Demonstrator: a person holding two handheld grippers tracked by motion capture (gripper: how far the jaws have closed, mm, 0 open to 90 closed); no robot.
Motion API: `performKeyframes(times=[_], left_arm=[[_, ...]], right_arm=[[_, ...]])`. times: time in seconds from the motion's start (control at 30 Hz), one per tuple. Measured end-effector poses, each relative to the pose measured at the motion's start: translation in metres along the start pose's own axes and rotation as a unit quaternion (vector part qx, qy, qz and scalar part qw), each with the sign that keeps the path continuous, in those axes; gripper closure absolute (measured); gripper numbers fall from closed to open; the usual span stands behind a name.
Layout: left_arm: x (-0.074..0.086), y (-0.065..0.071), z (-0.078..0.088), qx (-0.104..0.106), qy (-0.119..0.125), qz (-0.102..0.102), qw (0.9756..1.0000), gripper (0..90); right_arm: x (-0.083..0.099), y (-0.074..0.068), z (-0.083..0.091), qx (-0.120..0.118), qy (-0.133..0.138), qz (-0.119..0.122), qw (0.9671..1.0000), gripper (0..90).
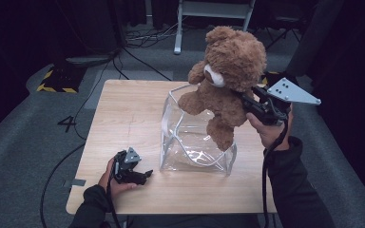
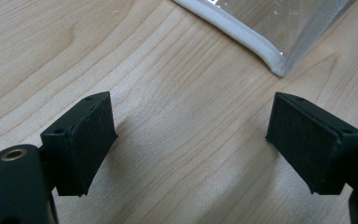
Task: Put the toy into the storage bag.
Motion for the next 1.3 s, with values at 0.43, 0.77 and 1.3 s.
performKeyframes(times=[0.43,0.77,1.3], left_arm=[[0.000,0.000,0.000,0.000,0.000,0.000,1.0000,15.2],[0.000,0.000,0.000,0.000,0.000,0.000,1.0000,15.2],[0.000,0.000,0.000,0.000,0.000,0.000,1.0000,15.2]], right_arm=[[0.025,-0.027,-0.027,-0.040,-0.051,0.022,0.9976,68.1],[0.015,-0.052,-0.029,-0.055,-0.062,0.057,0.9950,67.6],[0.041,-0.060,-0.038,-0.076,-0.086,0.030,0.9929,66.7]])
Point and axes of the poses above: each handheld gripper's, and its own axes: z roughly backward along the jaws, x roughly out of its underside, y roughly to its right, the point moved 6 cm from there along -z, roughly forward along the jaws, and after that the axes turned 3 degrees about -z, right-handed, at the moved point
